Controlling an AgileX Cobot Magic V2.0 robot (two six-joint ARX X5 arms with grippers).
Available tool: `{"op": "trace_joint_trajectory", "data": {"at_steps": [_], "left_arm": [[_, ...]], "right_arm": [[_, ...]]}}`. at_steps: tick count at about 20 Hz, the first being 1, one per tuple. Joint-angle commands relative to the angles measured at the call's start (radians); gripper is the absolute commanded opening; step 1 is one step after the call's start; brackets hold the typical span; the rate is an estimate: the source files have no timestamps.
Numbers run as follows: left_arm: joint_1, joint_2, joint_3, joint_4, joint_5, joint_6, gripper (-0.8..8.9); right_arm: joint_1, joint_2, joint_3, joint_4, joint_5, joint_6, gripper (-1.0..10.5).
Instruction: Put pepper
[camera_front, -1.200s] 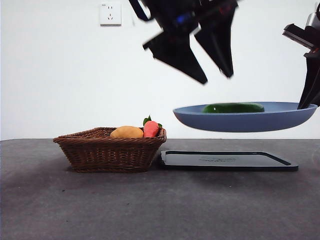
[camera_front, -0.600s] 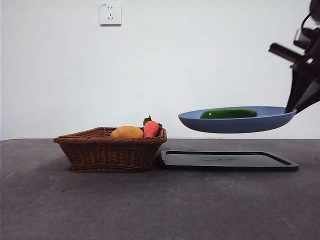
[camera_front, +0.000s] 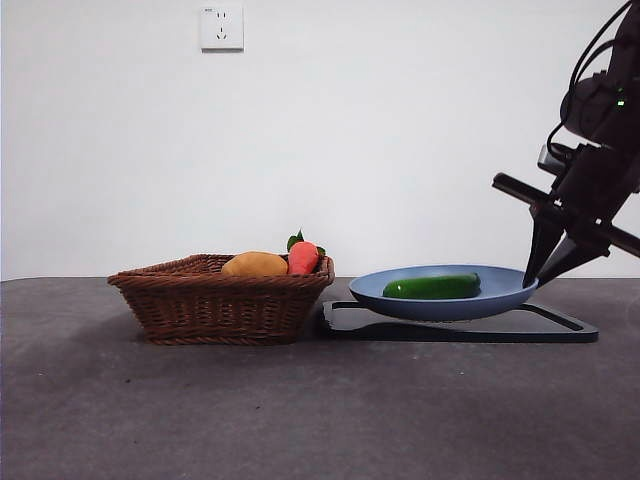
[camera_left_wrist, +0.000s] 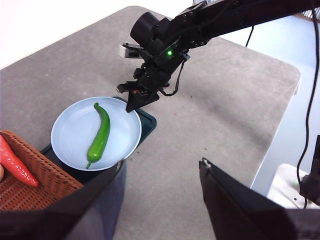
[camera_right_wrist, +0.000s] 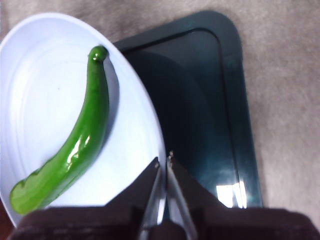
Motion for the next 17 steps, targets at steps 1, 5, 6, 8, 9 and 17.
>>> {"op": "trace_joint_trajectory", "data": {"at_steps": [1, 5, 6, 8, 9, 17], "left_arm": [[-0.010, 0.010, 0.019, -0.005, -0.002, -0.006, 2.60], [-0.010, 0.010, 0.019, -0.005, -0.002, -0.006, 2.60], [-0.010, 0.010, 0.019, -0.006, -0.002, -0.006, 2.60], [-0.010, 0.010, 0.019, -0.015, -0.003, -0.006, 2.60], [-0.010, 0.010, 0.019, -0.022, -0.003, -0.006, 2.60], [-0.010, 0.010, 0.019, -0.077, -0.080, 0.005, 2.59]], "right_arm": [[0.000, 0.042, 0.024, 0.015, -0.003, 0.003, 0.0], [0.000, 0.060, 0.024, 0.014, -0.002, -0.010, 0.0], [0.000, 0.060, 0.024, 0.015, -0.003, -0.020, 0.1], [0.000, 0.060, 0.024, 0.014, -0.005, -0.021, 0.8], [0.000, 0.059, 0.024, 0.011, -0.005, -0.021, 1.3], [-0.004, -0.171, 0.024, -0.115, -0.007, -0.092, 1.7]]}}
